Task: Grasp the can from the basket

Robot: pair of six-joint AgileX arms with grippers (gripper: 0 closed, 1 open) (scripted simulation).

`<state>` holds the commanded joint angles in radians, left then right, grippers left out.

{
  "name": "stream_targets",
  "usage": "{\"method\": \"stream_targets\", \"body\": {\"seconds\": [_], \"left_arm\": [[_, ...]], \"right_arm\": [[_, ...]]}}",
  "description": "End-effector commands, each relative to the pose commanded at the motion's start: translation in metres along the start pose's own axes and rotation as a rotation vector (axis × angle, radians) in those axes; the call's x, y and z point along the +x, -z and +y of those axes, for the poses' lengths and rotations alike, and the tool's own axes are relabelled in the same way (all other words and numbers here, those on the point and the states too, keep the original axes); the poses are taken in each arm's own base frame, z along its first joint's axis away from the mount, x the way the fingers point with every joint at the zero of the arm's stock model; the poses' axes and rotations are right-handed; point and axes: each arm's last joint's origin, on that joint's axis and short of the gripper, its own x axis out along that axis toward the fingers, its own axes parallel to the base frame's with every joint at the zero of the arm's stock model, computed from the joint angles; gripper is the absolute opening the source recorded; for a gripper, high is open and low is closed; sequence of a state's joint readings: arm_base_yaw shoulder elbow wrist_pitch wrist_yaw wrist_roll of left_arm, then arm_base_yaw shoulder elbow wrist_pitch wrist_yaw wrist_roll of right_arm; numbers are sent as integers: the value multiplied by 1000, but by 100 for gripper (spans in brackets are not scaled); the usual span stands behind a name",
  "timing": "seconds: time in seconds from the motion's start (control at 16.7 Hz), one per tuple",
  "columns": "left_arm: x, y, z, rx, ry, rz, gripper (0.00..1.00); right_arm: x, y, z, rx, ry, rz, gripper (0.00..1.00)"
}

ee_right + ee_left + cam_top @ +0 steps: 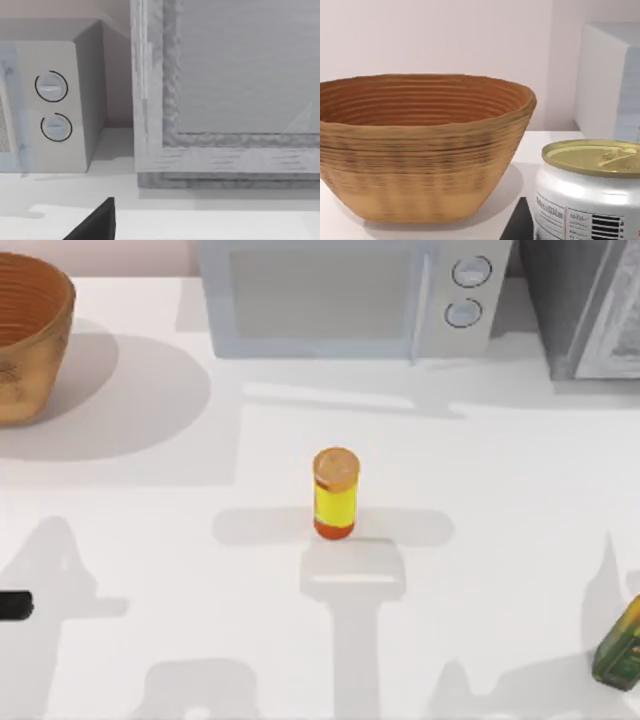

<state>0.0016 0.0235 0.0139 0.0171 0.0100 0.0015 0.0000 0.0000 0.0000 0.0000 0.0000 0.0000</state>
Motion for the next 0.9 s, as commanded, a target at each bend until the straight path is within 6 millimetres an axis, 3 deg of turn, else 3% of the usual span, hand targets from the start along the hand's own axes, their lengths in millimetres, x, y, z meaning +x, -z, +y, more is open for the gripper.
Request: {"method": "stream_targets", "body": {"seconds": [0.42,0.9], "left_arm": [[20,-56,-8,-4,200,-110,0],[75,-103,-20,21,473,-189,0]], "right_arm": [[0,0,0,0,0,0,100],[0,0,0,0,0,0,100]]}}
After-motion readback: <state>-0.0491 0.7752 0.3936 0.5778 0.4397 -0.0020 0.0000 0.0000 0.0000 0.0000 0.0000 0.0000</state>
